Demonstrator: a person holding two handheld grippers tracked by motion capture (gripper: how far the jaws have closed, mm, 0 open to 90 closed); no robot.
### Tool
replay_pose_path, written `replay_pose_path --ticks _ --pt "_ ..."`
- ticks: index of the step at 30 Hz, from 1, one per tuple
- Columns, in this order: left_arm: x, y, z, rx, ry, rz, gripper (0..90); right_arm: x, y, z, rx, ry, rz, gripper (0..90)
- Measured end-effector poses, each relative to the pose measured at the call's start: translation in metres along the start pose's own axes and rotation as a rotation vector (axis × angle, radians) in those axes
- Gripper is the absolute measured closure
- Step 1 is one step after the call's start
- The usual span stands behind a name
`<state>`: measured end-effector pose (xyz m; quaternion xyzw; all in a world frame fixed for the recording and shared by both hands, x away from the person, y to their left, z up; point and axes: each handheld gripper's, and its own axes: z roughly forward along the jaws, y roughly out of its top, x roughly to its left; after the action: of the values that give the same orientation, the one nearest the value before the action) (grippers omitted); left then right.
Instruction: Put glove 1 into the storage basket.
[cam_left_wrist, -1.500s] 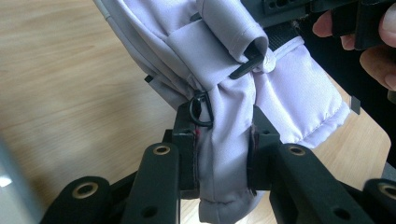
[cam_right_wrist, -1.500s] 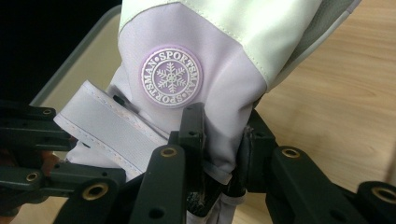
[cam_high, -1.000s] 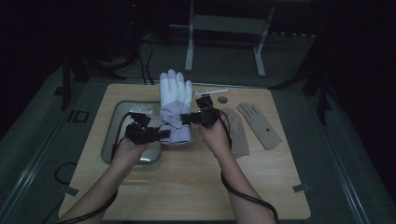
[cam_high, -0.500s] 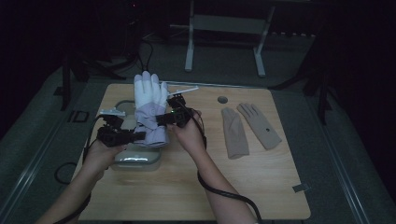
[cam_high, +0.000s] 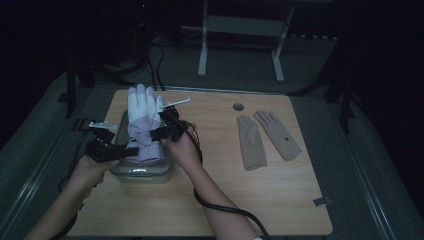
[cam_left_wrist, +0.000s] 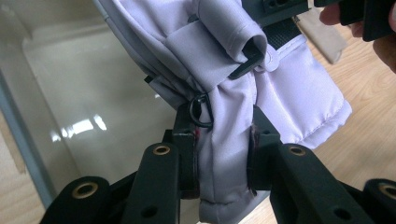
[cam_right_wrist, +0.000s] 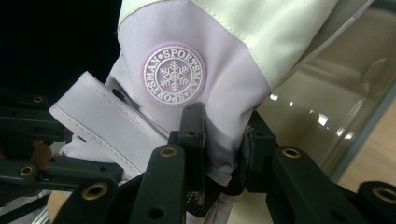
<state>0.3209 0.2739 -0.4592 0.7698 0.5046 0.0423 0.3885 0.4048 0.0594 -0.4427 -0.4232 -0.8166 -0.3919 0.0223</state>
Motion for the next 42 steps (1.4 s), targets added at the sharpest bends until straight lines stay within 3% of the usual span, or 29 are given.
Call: replay_pose_path --ticks 12,17,20,22,25,29,34,38,42 --pt "0.011 -0.015 0.024 0.085 0.003 -0.03 70.8 -0.008 -0.017 0.029 0.075 -0.033 0.032 74.1" --pt "0.013 -0.019 0.028 0.103 0.003 -0.034 62.6 -0.008 -0.02 0.033 0.093 -0.044 0.049 74.1" --pt "0.011 -0.019 0.028 0.088 0.026 -0.031 55.0 -0.008 -0.022 0.033 0.09 -0.045 0.051 74.2" --pt "0.013 -0.018 0.025 0.057 0.017 -0.045 53.6 -0.009 -0.024 0.034 0.102 -0.04 0.056 74.9" --pt "0.011 -0.018 0.025 0.042 0.047 -0.022 48.4 -0.01 -0.027 0.037 0.123 -0.048 0.053 75.0" --pt "0.011 -0.015 0.018 -0.025 0.052 -0.035 43.8 -0.013 -0.029 0.04 0.147 -0.056 0.06 74.8" --pt "0.005 -0.012 0.017 -0.054 0.058 0.016 34.9 -0.015 -0.028 0.043 0.181 -0.071 0.062 72.3" --pt "0.002 -0.013 0.019 -0.069 0.059 0.029 32.1 -0.015 -0.026 0.044 0.193 -0.088 0.029 64.0" --pt "0.0 -0.016 0.021 -0.111 0.043 0.03 27.1 -0.012 -0.023 0.037 0.151 -0.103 -0.031 48.2"
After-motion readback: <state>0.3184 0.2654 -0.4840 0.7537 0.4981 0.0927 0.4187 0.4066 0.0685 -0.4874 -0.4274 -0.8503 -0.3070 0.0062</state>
